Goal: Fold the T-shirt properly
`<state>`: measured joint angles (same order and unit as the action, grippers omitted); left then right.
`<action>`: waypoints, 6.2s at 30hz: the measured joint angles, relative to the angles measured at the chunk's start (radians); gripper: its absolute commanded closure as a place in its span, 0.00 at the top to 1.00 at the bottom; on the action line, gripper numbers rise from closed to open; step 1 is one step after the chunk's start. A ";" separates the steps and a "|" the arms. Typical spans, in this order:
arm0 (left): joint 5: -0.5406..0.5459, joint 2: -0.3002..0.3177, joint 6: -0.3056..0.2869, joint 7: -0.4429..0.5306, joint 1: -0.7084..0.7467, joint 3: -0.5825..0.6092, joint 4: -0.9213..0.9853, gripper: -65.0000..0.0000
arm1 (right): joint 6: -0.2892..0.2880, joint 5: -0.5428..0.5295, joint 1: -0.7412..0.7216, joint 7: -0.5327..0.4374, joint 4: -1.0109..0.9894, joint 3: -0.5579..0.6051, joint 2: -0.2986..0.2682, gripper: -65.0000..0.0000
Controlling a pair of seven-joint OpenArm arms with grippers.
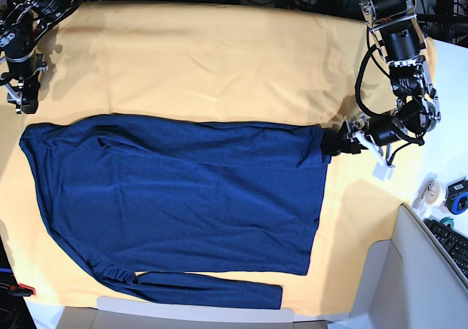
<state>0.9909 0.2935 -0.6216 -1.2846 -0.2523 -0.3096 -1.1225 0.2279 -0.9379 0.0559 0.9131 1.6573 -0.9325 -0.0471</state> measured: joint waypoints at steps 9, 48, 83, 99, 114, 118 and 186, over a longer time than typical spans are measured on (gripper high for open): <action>0.007 0.003 0.024 0.077 -0.001 0.102 0.053 0.52 | 0.000 0.000 0.000 -0.007 0.000 0.000 -0.002 0.46; 0.022 0.003 0.019 0.149 0.031 0.153 0.073 0.16 | -0.026 -0.007 -0.269 -0.031 -0.409 -0.005 -0.058 0.46; 0.028 0.017 0.015 0.160 0.085 0.153 0.033 0.00 | -0.014 -0.005 -0.200 -0.016 -0.328 0.058 -0.066 0.00; 0.014 0.060 0.019 0.127 0.309 0.097 -0.247 0.00 | -0.017 -0.012 -0.003 -0.002 -0.200 0.101 -0.114 0.00; 0.015 0.076 0.018 0.111 0.416 0.035 -0.454 0.00 | -0.004 -0.007 0.132 0.006 -0.068 0.101 -0.113 0.00; 0.018 0.077 0.019 0.077 0.416 0.033 -0.506 0.00 | -0.005 -0.005 0.151 0.006 -0.068 0.101 -0.107 0.00; 0.150 -0.002 -0.076 -0.077 0.526 -0.111 -0.591 0.00 | -0.150 -0.035 0.365 -0.050 -0.065 0.017 -0.098 0.00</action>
<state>1.1404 0.2913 -0.6975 -1.3621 0.2741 -0.4206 -1.7130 0.0776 -0.9726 0.4210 0.8627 1.5921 -0.9154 -0.1455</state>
